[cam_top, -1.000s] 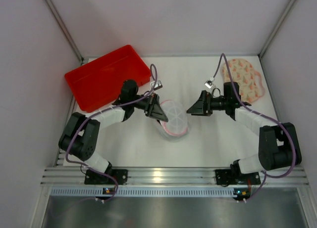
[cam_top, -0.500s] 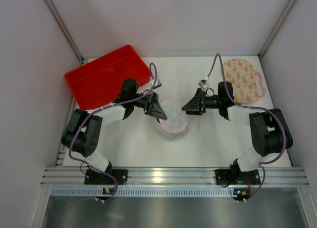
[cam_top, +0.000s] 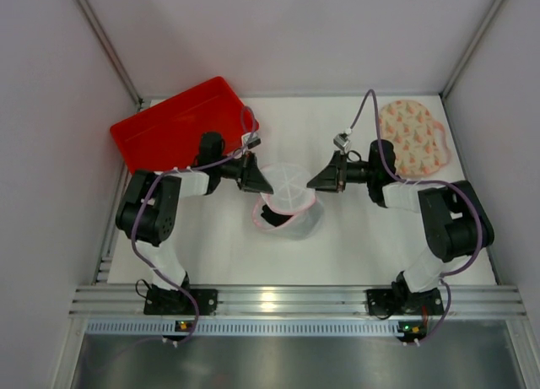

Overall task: Place the bra in the laundry bag and zip it closed
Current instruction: Close the laundry bag at the center of the board.

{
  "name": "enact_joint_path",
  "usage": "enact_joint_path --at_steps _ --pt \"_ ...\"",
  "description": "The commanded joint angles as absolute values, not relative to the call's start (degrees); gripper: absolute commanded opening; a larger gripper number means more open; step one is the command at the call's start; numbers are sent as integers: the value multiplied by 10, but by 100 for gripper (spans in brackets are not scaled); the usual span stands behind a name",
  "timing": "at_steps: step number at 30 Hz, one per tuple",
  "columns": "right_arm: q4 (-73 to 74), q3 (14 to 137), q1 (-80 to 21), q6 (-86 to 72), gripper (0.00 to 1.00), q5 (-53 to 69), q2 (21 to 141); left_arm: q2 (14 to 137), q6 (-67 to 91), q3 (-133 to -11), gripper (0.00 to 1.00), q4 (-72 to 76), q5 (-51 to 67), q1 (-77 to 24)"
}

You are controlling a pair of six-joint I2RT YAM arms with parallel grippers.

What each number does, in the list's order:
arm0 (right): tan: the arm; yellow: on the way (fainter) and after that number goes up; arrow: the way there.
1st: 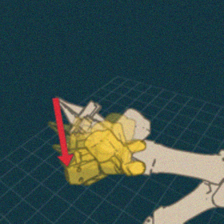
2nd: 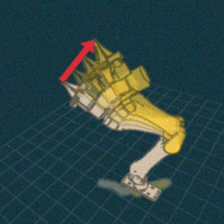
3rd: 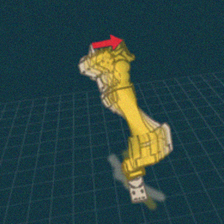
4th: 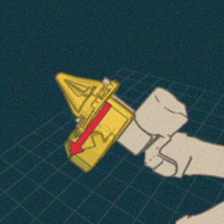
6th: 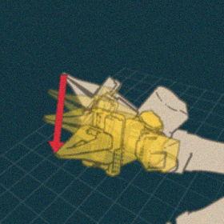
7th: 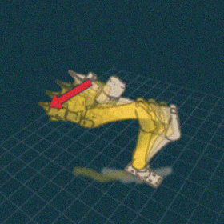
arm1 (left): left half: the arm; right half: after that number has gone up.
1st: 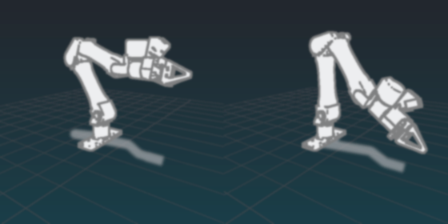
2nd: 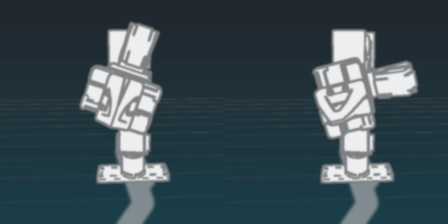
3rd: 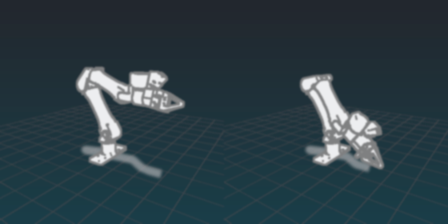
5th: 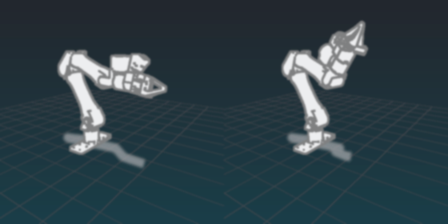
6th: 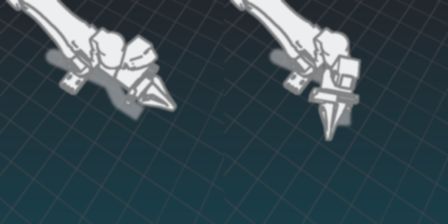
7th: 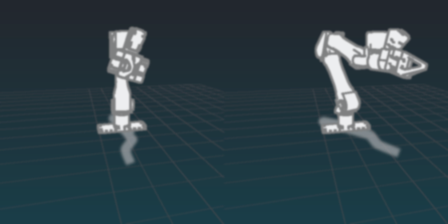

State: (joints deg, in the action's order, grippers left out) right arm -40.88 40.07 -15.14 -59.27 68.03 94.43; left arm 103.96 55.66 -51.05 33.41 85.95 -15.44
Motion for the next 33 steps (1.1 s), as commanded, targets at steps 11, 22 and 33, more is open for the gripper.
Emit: enact_joint_path --at_steps 11,22,33 --pt "-345 407 -156 -542 0 674 886 1085 560 -521 16 374 882 -105" --pt "-90 443 -159 -411 0 607 844 991 564 -538 99 380 808 -97" --pt "-25 456 -163 -385 0 592 846 901 43 -731 99 -272 443 -181"
